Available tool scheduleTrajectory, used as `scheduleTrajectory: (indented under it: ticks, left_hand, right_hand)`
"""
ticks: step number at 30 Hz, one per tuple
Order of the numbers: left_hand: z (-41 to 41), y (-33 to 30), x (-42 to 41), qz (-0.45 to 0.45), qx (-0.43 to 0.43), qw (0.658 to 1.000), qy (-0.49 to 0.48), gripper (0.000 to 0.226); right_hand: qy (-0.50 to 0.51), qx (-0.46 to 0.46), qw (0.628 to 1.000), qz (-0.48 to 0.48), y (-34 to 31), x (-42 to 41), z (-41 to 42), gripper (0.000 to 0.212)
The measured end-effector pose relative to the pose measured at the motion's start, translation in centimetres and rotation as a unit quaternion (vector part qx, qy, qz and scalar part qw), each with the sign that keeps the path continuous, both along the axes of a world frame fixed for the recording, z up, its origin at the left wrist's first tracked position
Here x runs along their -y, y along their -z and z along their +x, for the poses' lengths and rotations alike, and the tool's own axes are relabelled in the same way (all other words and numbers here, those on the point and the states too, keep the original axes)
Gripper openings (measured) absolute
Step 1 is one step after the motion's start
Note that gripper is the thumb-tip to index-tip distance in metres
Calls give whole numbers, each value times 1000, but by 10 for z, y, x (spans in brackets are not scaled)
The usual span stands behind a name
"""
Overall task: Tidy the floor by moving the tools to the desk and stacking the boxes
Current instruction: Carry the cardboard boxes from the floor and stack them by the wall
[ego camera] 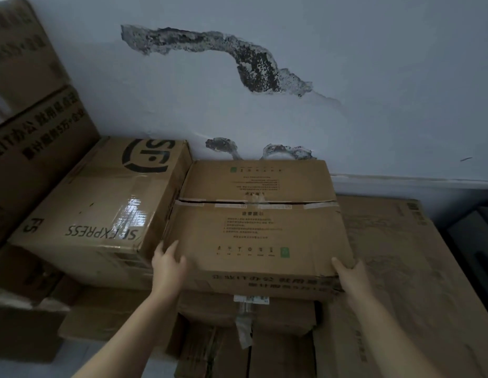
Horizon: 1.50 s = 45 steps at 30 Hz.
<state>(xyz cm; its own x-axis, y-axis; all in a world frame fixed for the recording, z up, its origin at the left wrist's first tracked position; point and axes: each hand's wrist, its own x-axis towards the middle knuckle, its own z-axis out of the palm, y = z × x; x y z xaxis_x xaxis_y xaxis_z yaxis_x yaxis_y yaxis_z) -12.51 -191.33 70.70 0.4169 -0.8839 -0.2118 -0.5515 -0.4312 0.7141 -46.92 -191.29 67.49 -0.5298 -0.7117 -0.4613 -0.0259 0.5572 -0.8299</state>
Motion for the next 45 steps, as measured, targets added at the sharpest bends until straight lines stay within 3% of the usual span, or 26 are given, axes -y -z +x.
scheduleTrajectory:
  ticks: [6,10,15,23,25,28,34,38,45]
  left_hand:
    - [7,-41,-27,-73,-25,995,68,46]
    - [-7,-73,-66,-132,-82,979,129,43]
    - [-29,-72,-136,-120,-151,966,174,43]
    - [-51,-18,-212,0,-221,966,134,39]
    - [-50,-13,-215,25,-233,960,155,39]
    - [-42,-11,-208,47,-235,947,213,38]
    - [-1,-15,-192,83,-224,910,340,37]
    - [28,-9,-190,101,-232,881,400,35]
    - [43,-13,-197,161,-239,812,508,40]
  right_hand:
    - [-139,-123,975,-124,-71,-36,0,76]
    - [-252,-86,942,-206,-107,-89,7,65]
    - [-291,-13,939,-180,-83,-160,15,54]
    - [-224,59,967,-105,-37,-243,24,56]
    - [-193,55,974,-103,-31,-259,32,63]
    - [-138,54,984,-96,-31,-276,51,56]
    - [5,39,992,-116,-23,-315,125,53]
    - [83,17,988,-126,-9,-349,184,83]
    - [240,-14,960,-141,-15,-402,251,71]
